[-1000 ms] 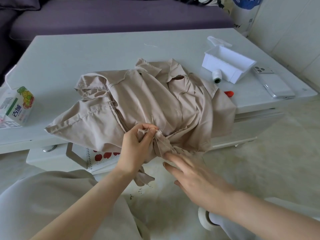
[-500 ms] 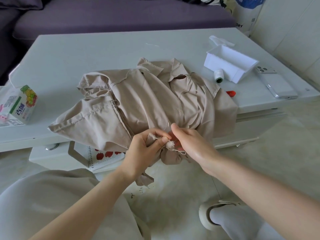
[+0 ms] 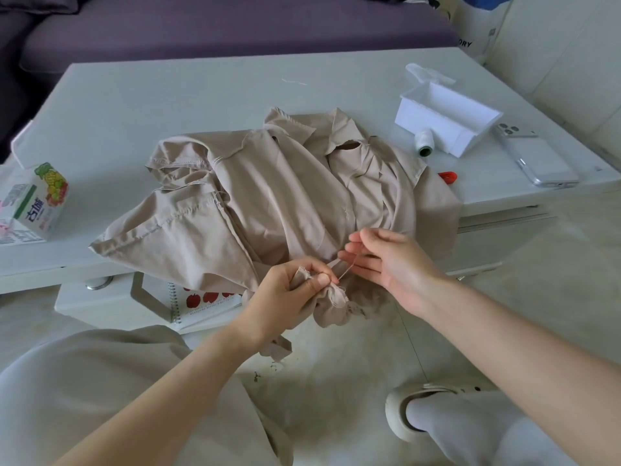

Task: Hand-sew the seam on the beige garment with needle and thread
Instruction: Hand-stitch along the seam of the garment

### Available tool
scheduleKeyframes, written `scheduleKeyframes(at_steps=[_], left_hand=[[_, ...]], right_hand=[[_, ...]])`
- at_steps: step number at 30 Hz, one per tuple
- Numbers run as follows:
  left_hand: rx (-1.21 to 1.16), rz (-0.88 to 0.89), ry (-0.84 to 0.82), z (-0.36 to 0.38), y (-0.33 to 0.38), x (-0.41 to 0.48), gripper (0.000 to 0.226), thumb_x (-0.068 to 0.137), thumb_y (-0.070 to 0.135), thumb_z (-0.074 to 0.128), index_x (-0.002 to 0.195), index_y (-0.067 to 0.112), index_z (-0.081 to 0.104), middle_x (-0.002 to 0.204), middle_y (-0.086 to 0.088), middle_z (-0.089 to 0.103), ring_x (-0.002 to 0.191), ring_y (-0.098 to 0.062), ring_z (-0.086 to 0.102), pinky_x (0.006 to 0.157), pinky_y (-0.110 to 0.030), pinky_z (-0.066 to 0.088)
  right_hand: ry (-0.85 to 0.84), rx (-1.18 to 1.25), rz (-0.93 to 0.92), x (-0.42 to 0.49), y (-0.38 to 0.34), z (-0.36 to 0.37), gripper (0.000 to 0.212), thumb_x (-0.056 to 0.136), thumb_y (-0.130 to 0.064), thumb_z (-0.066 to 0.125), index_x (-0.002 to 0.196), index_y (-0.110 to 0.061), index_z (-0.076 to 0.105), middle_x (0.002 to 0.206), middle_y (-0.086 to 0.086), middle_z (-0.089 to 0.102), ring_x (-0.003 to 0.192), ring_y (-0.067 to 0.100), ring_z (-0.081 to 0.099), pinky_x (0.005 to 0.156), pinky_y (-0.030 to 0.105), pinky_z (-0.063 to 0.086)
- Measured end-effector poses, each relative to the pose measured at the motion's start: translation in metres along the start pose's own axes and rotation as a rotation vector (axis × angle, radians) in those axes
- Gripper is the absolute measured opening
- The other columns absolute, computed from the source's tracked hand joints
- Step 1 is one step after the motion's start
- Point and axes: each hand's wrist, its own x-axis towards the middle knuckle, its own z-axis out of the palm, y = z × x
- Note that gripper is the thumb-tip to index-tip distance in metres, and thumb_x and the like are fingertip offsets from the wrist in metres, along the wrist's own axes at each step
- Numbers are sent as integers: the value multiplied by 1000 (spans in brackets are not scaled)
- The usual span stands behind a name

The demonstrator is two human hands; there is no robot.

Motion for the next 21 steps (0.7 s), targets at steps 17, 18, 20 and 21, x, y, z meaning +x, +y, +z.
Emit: scheduleKeyframes(at_steps=[17,18,20,21], left_hand=[[34,-51,91,-3,-6,2,19,95,9,51,82,10,65,69,9,65,65,-3,57,61,-11,44],[35,-50,92,-3,-7,2,19,96,9,51,83,10,65,70,9,65,65,-1,57,61,-10,43],[40,-51,101,-4,-8,2,19,96,10,51,83,10,65,71,9,65,65,1,58,63,-9,43],[41,-52,104,-4,-8,2,20,96,10,50,83,11,65,71,10,65,65,1,58,64,-9,43]], right_hand=[[429,-76,-8,8,42,-85,23,99,-12,46,82,-7,59,62,2,42,42,5,43,58,20,52],[441,-109,-5,9,44,-88,21,99,-12,45,86,-5,60,62,2,41,40,3,41,56,19,51],[463,-168,2,10,48,-92,20,99,-12,45,94,-2,62,63,2,41,46,8,38,57,20,46],[470,-187,9,10,51,-93,20,99,-12,45,96,-2,62,63,2,40,50,10,36,57,21,43]])
